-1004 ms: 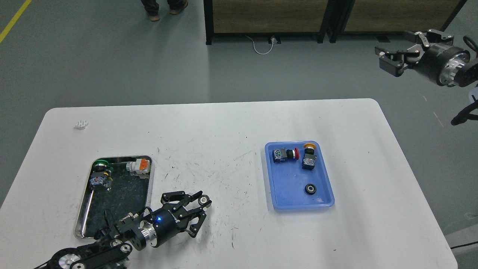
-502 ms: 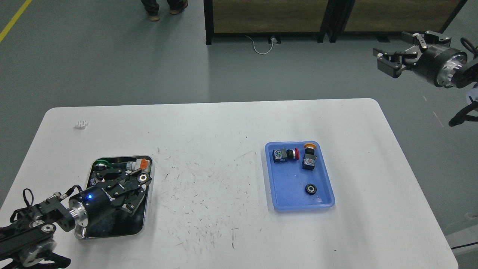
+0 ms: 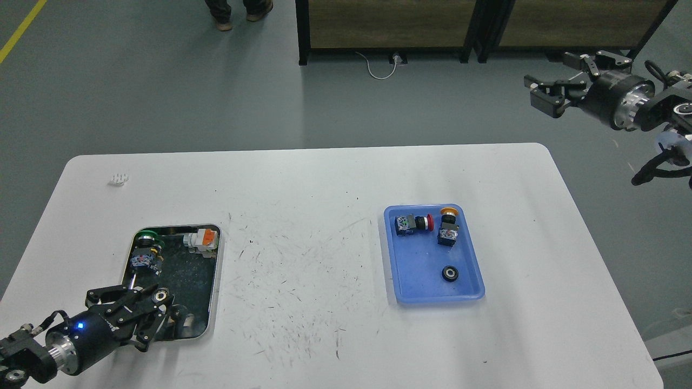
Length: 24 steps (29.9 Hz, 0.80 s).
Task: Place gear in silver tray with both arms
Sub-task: 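Move the gear with the left gripper into the silver tray and release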
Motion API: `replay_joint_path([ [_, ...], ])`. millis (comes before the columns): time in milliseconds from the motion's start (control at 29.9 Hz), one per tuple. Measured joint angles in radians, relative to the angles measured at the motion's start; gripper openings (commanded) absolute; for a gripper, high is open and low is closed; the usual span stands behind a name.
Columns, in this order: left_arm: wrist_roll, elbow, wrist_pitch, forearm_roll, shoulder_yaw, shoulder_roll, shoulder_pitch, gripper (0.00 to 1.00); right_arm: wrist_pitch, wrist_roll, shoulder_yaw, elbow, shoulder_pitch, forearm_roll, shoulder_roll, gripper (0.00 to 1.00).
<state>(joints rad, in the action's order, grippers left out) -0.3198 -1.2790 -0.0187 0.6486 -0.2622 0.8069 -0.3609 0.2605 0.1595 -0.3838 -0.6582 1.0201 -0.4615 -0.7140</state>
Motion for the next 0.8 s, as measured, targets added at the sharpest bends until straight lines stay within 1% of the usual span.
replay_joint_path([
  [134,-0.005,0.017,-0.007,-0.004,0.000,-0.005,0.012,0.28,-0.003,0.000,0.001,0.005,0.000,-0.003,0.016,0.84],
  [201,-0.007,0.022,-0.009,-0.005,0.000,-0.008,0.022,0.32,-0.008,0.000,0.002,0.009,0.001,-0.006,0.024,0.84],
  [301,-0.008,0.032,-0.014,-0.006,0.000,-0.022,0.035,0.43,-0.010,0.000,0.003,0.011,0.001,-0.008,0.030,0.84],
  [368,-0.009,0.041,-0.018,-0.006,0.000,-0.031,0.041,0.54,-0.010,0.000,0.004,0.011,0.001,-0.008,0.031,0.84],
  [535,-0.013,0.051,-0.023,-0.008,-0.001,-0.054,0.050,0.76,-0.009,0.000,0.024,-0.004,0.001,-0.007,0.031,0.84],
  [703,-0.022,0.051,-0.047,-0.038,-0.006,-0.069,0.051,0.91,-0.001,0.000,0.100,-0.124,-0.002,-0.005,0.008,0.84],
  [803,-0.022,0.051,-0.065,-0.057,-0.014,-0.074,0.043,0.97,0.002,-0.001,0.169,-0.221,-0.003,-0.005,-0.024,0.84],
])
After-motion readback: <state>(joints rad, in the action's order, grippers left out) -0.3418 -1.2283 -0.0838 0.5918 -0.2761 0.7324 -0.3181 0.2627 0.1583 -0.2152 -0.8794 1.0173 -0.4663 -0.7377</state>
